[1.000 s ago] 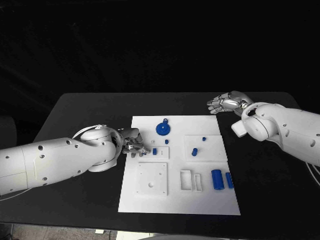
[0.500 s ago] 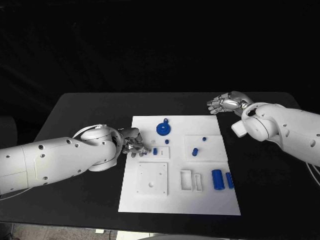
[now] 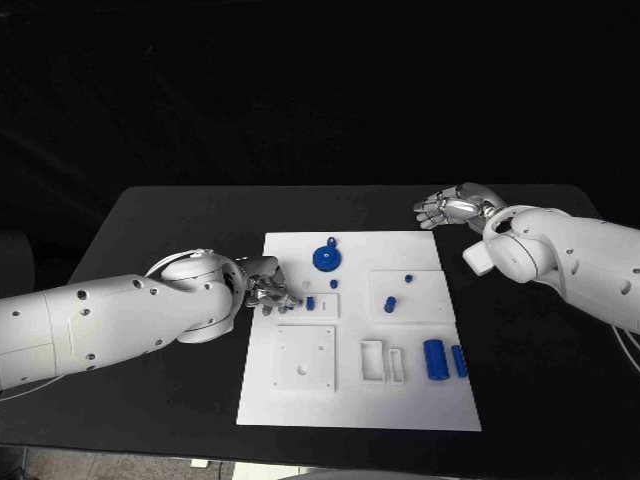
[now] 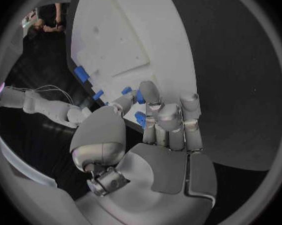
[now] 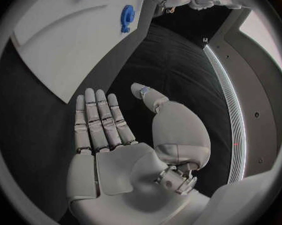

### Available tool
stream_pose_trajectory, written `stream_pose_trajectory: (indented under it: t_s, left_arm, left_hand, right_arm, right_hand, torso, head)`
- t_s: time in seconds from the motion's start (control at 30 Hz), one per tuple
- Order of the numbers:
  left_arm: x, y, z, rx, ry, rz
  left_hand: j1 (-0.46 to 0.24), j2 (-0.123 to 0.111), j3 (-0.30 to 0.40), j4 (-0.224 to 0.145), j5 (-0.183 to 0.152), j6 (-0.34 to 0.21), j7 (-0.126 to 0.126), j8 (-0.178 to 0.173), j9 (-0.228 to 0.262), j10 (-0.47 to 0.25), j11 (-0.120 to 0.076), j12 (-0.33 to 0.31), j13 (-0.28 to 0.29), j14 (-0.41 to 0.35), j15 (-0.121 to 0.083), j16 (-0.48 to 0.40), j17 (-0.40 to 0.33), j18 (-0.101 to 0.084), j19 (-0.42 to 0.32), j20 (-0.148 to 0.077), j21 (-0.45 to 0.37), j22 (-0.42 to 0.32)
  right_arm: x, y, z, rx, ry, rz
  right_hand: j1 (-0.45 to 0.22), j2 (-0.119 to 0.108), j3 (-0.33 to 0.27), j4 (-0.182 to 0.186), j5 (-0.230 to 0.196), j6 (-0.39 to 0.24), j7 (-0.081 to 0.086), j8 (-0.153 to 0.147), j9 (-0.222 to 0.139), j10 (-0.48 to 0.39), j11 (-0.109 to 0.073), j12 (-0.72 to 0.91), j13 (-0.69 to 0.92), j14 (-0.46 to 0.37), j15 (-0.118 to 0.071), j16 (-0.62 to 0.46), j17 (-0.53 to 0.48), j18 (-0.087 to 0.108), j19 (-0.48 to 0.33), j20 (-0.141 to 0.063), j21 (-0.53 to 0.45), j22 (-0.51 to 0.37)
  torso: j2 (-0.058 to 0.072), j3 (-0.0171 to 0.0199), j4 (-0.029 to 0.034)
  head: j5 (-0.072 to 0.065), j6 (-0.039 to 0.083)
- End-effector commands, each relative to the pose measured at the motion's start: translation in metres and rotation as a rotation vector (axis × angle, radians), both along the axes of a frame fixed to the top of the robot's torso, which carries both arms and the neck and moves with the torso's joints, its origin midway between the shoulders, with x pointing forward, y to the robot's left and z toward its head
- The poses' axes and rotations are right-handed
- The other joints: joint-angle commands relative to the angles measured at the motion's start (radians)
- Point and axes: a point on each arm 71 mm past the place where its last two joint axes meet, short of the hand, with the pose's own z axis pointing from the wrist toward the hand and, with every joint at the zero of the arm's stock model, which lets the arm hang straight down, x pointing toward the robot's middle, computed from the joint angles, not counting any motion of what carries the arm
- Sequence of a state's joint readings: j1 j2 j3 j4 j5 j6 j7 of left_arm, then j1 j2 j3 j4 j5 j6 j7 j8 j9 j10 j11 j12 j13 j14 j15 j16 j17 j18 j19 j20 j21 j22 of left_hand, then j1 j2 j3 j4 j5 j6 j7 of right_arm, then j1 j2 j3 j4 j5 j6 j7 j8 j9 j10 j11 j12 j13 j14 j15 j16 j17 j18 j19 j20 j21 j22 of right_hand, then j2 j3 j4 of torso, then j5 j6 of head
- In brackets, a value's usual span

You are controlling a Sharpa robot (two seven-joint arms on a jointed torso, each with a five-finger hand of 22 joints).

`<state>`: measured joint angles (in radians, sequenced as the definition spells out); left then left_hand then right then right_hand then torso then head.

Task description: Assemble the parts on the task board

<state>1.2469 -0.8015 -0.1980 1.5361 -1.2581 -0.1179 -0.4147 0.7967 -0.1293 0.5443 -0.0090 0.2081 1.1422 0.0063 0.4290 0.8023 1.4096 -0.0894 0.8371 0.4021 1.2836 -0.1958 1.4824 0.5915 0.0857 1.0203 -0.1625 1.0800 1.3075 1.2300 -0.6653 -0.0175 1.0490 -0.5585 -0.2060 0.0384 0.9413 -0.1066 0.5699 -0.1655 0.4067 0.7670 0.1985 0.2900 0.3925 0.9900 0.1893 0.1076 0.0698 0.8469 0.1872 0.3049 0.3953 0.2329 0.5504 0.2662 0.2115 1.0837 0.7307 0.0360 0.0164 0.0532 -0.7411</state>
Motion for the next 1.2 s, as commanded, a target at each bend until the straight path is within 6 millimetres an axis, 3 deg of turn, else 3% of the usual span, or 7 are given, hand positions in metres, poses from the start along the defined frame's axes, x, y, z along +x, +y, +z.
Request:
stream_pose_trajectory:
  t_s: [0.03,0.47,0.73,1.0,1.2]
  left_arm:
    - [-0.003,0.0016,-0.0073,0.03,0.037,0.0]
    - [-0.0025,0.002,-0.0073,0.032,0.036,0.007]
    - [-0.0021,0.0022,-0.0069,0.029,0.029,0.011]
    - [-0.003,0.0008,-0.0059,0.019,0.024,0.014]
    - [-0.0033,0.0019,-0.0062,0.024,0.028,0.017]
  left_hand:
    - [-0.009,-0.006,0.0,0.011,-0.005,0.001,0.005,-0.004,0.002,0.007,-0.002,-0.002,0.001,0.0,-0.002,-0.005,0.001,0.006,0.005,-0.112,-0.003,0.006]
    - [-0.025,-0.033,0.006,0.051,-0.007,0.001,0.005,-0.009,0.011,0.006,-0.002,-0.002,0.004,-0.001,-0.003,-0.005,0.002,0.009,0.007,-0.112,-0.003,0.007]
    - [-0.034,-0.051,0.016,0.093,-0.018,0.001,0.005,-0.012,0.019,0.006,-0.003,-0.002,0.006,-0.001,-0.004,-0.005,0.003,0.011,0.008,-0.112,-0.003,0.008]
    - [-0.031,-0.053,0.017,0.138,-0.065,0.002,0.004,-0.015,0.03,0.005,-0.003,-0.001,0.009,-0.001,-0.004,-0.003,0.006,0.014,0.007,-0.112,-0.001,0.011]
    - [-0.029,-0.05,0.016,0.14,-0.067,0.003,0.004,-0.015,0.031,0.005,-0.003,-0.001,0.01,-0.001,-0.004,-0.002,0.006,0.014,0.007,-0.112,0.0,0.011]
  right_arm:
    - [-0.0003,0.0016,0.0,0.003,0.0,0.016]
    - [-0.0004,0.0015,0.0,0.003,-0.001,0.016]
    - [-0.0003,0.0014,0.0,0.003,-0.001,0.016]
    - [-0.0006,0.0014,-0.0007,0.003,0.001,0.016]
    - [-0.0008,0.001,-0.0009,0.003,0.002,0.016]
  right_hand:
    - [-0.006,-0.003,-0.002,-0.004,0.004,-0.004,0.022,0.004,-0.001,0.004,0.006,-0.005,-0.001,-0.009,0.0,0.007,-0.001,0.016,-0.004,0.005,-0.005,0.001]
    - [-0.007,-0.003,-0.003,-0.004,0.005,-0.004,0.022,0.004,-0.001,0.004,0.006,-0.005,-0.001,-0.009,0.0,0.007,-0.002,0.016,-0.004,0.005,-0.005,0.002]
    - [-0.008,-0.003,-0.003,-0.004,0.005,-0.004,0.022,0.004,-0.001,0.004,0.006,-0.005,-0.001,-0.009,0.0,0.007,-0.002,0.016,-0.004,0.005,-0.005,0.002]
    - [-0.008,-0.003,-0.004,-0.004,0.005,-0.004,0.022,0.005,-0.001,0.004,0.006,-0.005,-0.001,-0.009,0.0,0.007,-0.002,0.016,-0.004,0.005,-0.006,0.002]
    - [-0.008,-0.002,-0.004,-0.004,0.005,-0.004,0.022,0.005,-0.002,0.004,0.006,-0.005,-0.001,-0.009,0.0,0.007,-0.002,0.016,-0.004,0.005,-0.006,0.003]
  torso:
    - [0.0,0.0007,-0.0001]
    - [0.0,-0.0004,0.0008]
    - [0.0,-0.0004,0.0002]
    - [0.0,-0.0006,-0.0005]
    - [0.0,-0.0003,-0.0003]
  head:
    - [0.0,0.0]
    - [-0.005,0.0]
    - [-0.005,0.001]
    - [-0.007,0.002]
    - [-0.008,0.001]
